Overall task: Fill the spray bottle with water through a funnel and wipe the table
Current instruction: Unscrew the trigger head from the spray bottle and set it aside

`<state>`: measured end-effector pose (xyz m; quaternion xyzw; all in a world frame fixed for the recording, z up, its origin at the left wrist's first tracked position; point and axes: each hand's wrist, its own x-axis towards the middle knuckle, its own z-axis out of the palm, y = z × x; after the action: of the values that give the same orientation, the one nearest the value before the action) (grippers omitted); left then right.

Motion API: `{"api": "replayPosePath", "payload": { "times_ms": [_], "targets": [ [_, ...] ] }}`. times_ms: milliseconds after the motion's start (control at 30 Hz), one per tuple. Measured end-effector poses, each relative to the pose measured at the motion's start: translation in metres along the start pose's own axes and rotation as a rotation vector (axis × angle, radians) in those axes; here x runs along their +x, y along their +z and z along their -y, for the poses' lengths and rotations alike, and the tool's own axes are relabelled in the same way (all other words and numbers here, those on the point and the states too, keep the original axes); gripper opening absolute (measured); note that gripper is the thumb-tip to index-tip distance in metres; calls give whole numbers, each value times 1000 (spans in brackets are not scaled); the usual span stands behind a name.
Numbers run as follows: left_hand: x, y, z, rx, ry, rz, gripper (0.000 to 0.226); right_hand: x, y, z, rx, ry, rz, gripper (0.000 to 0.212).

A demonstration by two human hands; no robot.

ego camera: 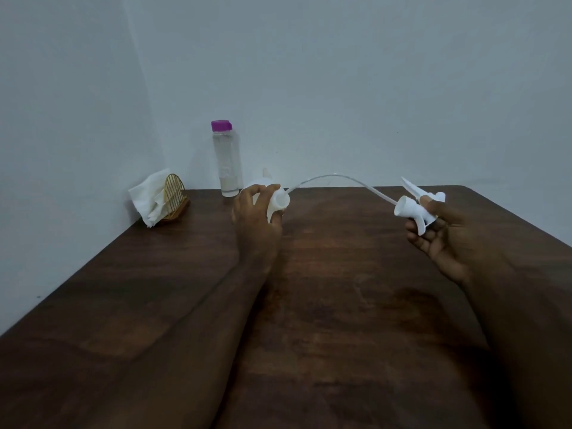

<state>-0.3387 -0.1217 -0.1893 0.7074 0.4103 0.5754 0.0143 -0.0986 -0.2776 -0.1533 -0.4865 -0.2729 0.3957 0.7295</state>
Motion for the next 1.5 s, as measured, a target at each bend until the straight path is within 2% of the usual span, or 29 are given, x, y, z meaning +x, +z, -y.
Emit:
{"api": "replayPosePath", "payload": {
  "times_ms": [767, 900, 1167, 1367, 1433, 1500],
  "targets": [
    [0, 0, -1, 15, 13, 5, 44, 3, -3, -4, -61, 14, -69, 19],
    [-1, -1, -1, 16, 8, 13, 45, 3, -2, -4, -73, 17, -89, 14],
    [2, -4, 2, 19, -88, 63, 54, -10, -7, 15, 51, 33, -53, 12],
    [8, -13, -2, -71, -134, 45, 56, -36, -37, 56, 172, -102, -58, 10],
    [8, -15, -10, -155, -153, 41, 55, -40, -48, 61, 106, -205, -108, 10],
    [4, -13, -25, -230, -149, 62, 54, -45, -56, 59, -94, -397, -203, 12]
  ]
}}
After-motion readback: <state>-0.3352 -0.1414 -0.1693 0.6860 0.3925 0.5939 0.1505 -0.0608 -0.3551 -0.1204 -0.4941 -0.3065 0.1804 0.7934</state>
